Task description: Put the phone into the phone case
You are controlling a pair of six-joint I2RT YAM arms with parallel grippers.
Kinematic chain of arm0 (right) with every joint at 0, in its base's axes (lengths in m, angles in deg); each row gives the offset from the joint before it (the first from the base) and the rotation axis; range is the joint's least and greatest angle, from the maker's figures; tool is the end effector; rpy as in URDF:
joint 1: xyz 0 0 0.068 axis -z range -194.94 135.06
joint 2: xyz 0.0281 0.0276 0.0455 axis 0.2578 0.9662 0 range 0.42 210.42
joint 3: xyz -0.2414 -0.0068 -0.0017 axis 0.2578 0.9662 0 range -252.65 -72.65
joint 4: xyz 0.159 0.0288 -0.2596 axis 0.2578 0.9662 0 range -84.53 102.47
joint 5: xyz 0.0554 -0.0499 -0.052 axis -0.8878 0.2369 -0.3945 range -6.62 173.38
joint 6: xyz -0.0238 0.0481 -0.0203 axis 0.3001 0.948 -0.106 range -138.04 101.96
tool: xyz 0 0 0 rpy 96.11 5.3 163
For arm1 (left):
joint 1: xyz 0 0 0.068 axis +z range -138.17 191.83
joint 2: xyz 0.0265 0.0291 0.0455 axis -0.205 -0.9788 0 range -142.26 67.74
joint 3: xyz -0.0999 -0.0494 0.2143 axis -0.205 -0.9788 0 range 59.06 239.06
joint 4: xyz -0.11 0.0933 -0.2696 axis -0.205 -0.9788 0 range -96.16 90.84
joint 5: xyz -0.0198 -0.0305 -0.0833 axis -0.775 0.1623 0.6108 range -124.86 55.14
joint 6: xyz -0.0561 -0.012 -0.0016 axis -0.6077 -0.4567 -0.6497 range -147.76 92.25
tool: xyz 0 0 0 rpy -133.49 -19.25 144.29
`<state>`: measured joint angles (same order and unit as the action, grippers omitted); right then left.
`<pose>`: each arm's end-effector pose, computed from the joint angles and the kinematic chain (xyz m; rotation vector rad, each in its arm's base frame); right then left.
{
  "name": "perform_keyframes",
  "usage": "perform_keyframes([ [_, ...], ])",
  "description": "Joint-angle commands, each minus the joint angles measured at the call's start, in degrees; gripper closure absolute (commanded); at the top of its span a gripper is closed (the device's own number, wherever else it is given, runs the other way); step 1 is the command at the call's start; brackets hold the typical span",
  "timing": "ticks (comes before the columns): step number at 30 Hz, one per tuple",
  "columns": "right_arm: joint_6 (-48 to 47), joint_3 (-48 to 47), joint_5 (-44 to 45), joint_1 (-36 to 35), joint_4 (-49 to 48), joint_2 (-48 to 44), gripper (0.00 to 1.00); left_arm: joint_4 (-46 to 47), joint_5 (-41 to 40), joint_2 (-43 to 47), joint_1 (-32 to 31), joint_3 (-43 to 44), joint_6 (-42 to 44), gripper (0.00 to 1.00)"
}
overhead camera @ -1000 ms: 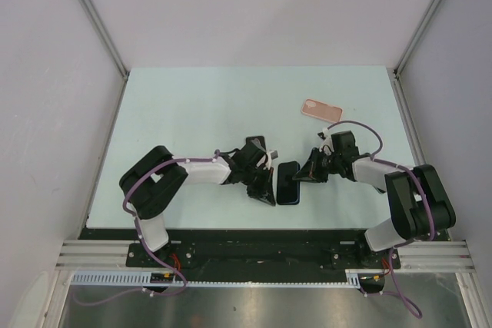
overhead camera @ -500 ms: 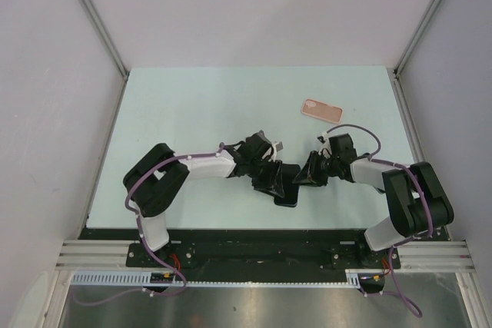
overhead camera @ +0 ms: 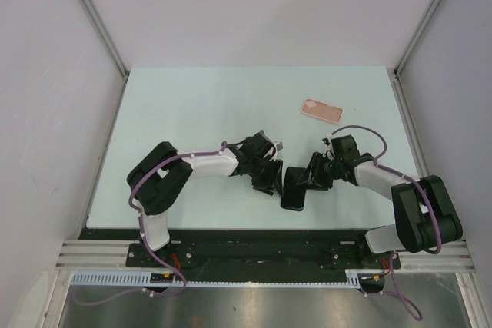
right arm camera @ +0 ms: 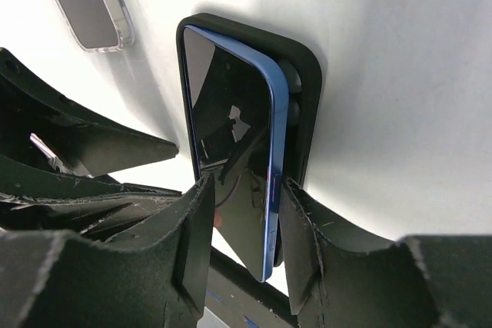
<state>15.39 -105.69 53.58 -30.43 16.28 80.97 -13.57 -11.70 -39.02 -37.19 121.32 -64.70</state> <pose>0.2651 0.0944 0.0742 0.2190 2.6883 0.9673 0.2465 -0.3083 0.0781 0.4625 2.8237 -0.9697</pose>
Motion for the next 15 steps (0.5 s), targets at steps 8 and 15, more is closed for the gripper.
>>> perform_keyframes([
  [8,-0.9,-2.0,3.7,1.2,8.5,-3.6,0.67,4.4,3.7,0.0,-0.2,0.8,-0.2,0.52],
  [15,-0.9,-4.1,6.6,1.5,12.6,-4.4,0.59,6.9,5.7,-0.6,-0.2,0.3,-0.7,0.53],
])
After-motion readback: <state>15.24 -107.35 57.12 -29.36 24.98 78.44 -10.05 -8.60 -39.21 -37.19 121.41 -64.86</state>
